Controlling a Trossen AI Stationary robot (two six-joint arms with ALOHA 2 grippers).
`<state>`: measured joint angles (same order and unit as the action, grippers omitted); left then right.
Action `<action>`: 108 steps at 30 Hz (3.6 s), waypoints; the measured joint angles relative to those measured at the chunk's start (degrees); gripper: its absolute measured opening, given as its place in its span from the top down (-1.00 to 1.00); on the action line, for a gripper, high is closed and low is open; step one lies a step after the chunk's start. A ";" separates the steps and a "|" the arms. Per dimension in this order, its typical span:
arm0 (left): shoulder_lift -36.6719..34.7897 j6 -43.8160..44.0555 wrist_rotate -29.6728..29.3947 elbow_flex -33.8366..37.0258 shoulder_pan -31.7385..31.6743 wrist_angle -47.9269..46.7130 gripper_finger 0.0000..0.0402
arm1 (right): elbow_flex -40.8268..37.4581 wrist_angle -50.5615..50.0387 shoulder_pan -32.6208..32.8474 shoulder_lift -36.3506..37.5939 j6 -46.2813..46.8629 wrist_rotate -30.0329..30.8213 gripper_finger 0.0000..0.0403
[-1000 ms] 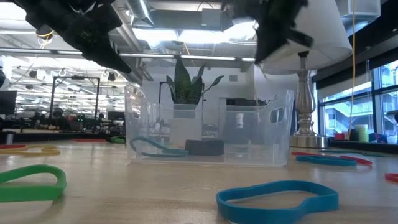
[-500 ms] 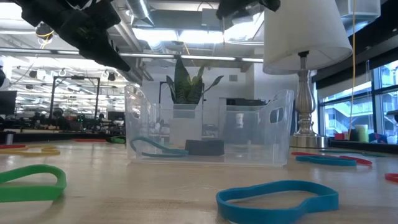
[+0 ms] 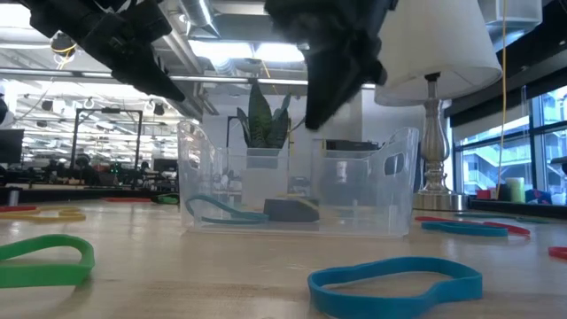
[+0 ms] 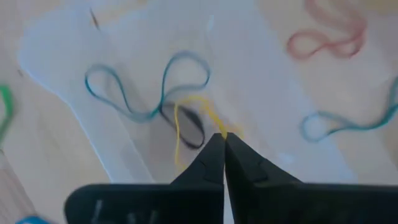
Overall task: Pick and place rubber bands into bin
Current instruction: Put the yellow rubber band into the transparent bin, then put the red rubber band into the transparent bin
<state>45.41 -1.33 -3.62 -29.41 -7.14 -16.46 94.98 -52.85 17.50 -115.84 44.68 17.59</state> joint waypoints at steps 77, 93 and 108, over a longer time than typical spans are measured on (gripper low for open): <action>9.54 62.92 -4.08 -17.88 5.31 -42.74 0.94 | -70.22 42.71 -6.91 62.38 -18.08 -3.99 0.98; 26.13 56.98 3.75 -17.85 15.96 -50.23 0.39 | -72.98 45.44 -8.36 62.37 -26.80 -10.69 0.99; 43.56 38.96 8.30 -17.84 17.95 -47.94 0.35 | -72.98 48.07 -10.17 62.37 -27.14 -13.84 0.98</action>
<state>88.97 37.63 4.69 -47.24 10.81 -64.40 22.00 -4.78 7.33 -53.47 17.54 3.75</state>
